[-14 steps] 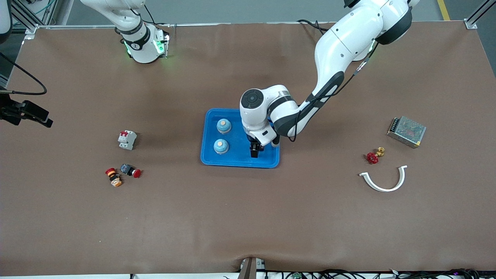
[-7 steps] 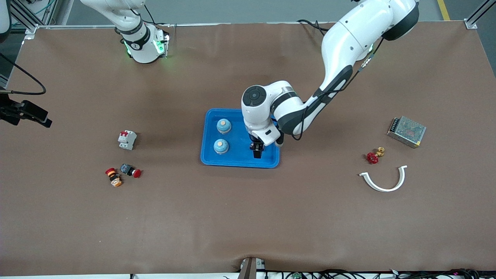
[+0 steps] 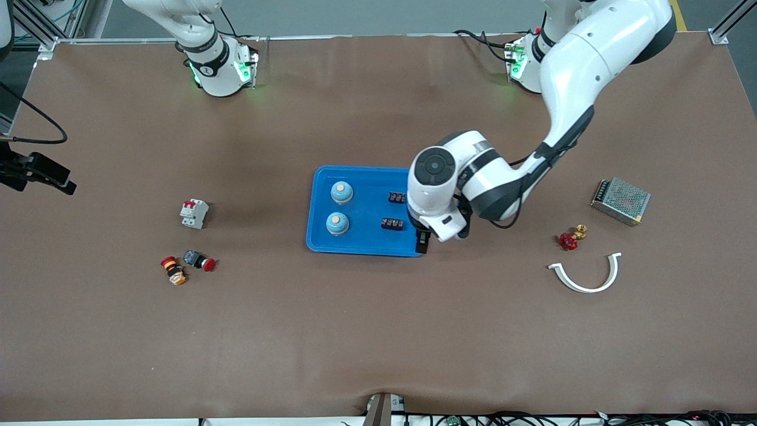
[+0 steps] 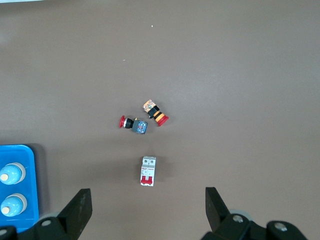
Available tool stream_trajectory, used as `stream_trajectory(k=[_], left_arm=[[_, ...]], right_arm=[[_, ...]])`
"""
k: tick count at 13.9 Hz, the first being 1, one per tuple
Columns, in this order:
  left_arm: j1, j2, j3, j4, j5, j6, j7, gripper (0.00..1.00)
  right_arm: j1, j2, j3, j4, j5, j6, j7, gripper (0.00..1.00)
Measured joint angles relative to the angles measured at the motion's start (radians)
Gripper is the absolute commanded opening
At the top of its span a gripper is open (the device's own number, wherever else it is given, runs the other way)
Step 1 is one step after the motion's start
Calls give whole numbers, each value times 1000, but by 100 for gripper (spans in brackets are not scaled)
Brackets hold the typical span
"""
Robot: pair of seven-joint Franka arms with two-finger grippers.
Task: Place electrolytic capacitor and blue bell in tray
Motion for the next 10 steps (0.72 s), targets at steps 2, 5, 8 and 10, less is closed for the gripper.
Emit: stream_trajectory(k=[2,5,8,10], left_arm=[[40,0,-22,-7,0,-33,30,100],[115,-11,-70,-38,0,-48,76,100],[256,-48,-160,-101,0,-58,153,100],[360,-81,-221,-147,0,-69,214,100]], right_arm=[[0,2,0,0,0,0,0,100],[0,3,1,1,0,0,0,100],[0,3,1,3,0,0,0,100],[0,3,1,5,0,0,0,100]])
